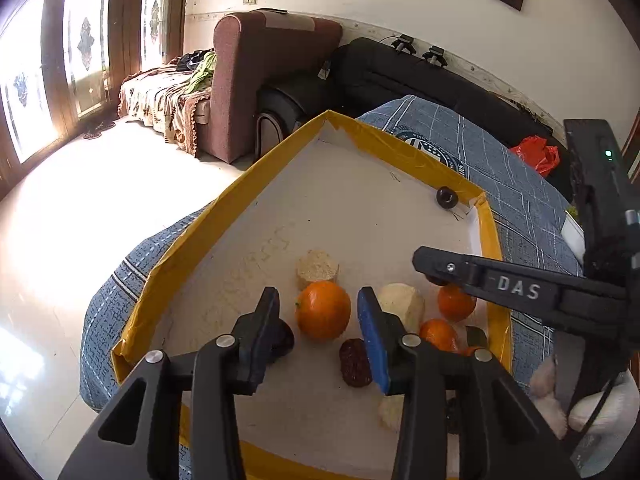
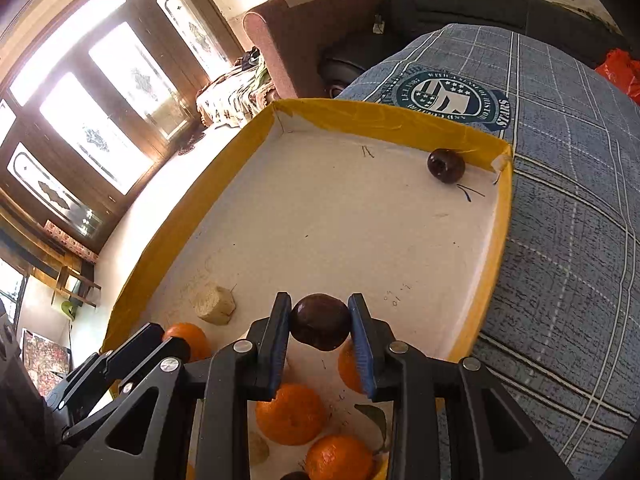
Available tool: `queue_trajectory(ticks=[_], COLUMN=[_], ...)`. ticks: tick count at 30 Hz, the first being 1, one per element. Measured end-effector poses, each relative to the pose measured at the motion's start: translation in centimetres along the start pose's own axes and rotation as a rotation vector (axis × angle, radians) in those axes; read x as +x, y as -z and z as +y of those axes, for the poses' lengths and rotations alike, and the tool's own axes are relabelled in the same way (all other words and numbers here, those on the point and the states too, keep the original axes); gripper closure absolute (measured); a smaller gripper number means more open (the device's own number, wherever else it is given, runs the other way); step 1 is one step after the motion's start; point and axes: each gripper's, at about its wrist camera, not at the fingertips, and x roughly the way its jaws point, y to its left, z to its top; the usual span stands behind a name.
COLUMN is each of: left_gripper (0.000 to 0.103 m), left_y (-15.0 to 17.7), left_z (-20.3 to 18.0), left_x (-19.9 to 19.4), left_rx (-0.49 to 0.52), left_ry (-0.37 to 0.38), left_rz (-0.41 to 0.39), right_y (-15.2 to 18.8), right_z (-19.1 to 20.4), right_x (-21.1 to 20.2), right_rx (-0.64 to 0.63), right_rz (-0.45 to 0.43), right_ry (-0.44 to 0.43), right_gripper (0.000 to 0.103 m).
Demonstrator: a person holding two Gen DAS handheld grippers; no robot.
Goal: Organize fruits
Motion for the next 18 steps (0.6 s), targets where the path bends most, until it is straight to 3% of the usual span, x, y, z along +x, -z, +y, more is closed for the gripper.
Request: queue_trajectory(ticks=[2,5,11,15,18], left_gripper=[0.049,0.044,0.041,0.035,0.027], left_y=[0.0,0.0,0.4,1.0,1.6], left_z=[-0.3,-0.8,-2.1,-3.8,-5.6], left_x=[-0.5,-1.1,-2.6,-4.4,-6.1], left_rx=[0.011,0.026,0.056,0.103,0.153], left_ry=[0.006,0.016,0.024,-0.007,-0.060], left_rz=[-0.015,-0.033,-0.061,-0.116,-0.182], right_y=[-0.1,-0.2,0.0,1.5,3.5], right_z=[0.2,0.3,0.1,-0.9,-2.3], right_x=[0.7,0.2,-3.2,-6.3,-9.0], right_rx=[0.012,0.014,0.003,0.006,0.037], right_rz=[0.005,-0.012,-0.085,-0.140,-0.200], right_ry=[-0.012,-0.019,-0.002,0.030,0.063], right_gripper=[0.068,0.059,0.055,0.053,0.047])
